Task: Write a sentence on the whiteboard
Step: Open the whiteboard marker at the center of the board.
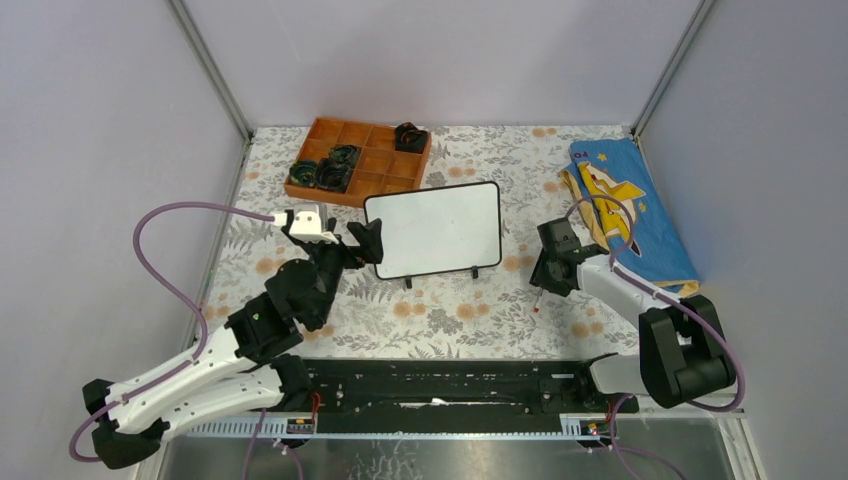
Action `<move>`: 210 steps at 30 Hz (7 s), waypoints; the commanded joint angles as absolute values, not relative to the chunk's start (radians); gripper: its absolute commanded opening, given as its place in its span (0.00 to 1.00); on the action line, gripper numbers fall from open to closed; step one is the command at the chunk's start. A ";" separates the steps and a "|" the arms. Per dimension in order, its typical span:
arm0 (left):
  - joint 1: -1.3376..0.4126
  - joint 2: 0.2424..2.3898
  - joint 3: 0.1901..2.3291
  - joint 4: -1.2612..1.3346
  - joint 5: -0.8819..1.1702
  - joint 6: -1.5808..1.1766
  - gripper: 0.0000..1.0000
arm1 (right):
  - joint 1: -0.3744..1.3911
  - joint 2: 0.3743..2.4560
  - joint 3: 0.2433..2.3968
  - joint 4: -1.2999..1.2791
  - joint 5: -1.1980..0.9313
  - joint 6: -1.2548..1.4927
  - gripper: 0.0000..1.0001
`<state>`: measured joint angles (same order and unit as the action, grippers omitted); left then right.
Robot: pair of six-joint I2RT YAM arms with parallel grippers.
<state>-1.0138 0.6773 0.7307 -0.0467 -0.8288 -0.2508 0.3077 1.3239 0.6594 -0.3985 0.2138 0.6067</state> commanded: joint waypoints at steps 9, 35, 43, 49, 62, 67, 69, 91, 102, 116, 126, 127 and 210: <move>-1.017 0.661 0.730 -0.037 -0.821 -0.244 0.99 | 0.306 1.379 0.656 -0.354 0.191 0.586 0.43; -1.016 0.647 0.732 -0.055 -0.816 -0.262 0.99 | 0.297 1.402 0.604 -0.338 0.167 0.569 0.22; -1.017 0.651 0.731 -0.054 -0.810 -0.265 0.99 | 0.297 1.314 0.614 -0.377 0.190 0.573 0.00; -1.017 0.657 0.723 -0.050 -0.810 -0.267 0.99 | 0.300 1.096 0.686 -0.515 0.225 0.551 0.00; -1.017 0.687 0.819 -0.031 -0.566 -0.336 0.99 | 0.321 0.638 0.870 -0.288 -0.497 0.370 0.00; -1.017 0.711 0.898 0.053 -0.192 -0.396 0.99 | 0.357 0.658 0.894 -0.056 -0.703 0.440 0.00; -1.017 0.739 0.929 0.091 -0.111 -0.455 0.99 | 0.365 0.674 0.890 0.062 -0.763 0.494 0.00; -0.997 1.035 1.168 0.199 0.189 -0.658 0.94 | 0.502 0.738 0.965 0.217 -0.860 0.574 0.00; -0.989 1.073 1.180 0.264 0.249 -0.714 0.67 | 0.505 0.720 0.961 0.202 -0.883 0.575 0.00; -0.988 1.081 1.164 0.292 0.232 -0.751 0.44 | 0.507 0.707 0.963 0.156 -0.903 0.561 0.00; -0.988 1.089 1.155 0.307 0.244 -0.762 0.30 | 0.507 0.702 0.969 0.138 -0.904 0.555 0.00; -0.988 1.091 1.155 0.307 0.246 -0.762 0.29 | 0.506 0.703 0.969 0.136 -0.904 0.555 0.00; -0.989 0.776 0.925 0.239 0.003 -0.727 0.00 | 0.843 0.956 0.882 0.642 -0.625 0.917 0.23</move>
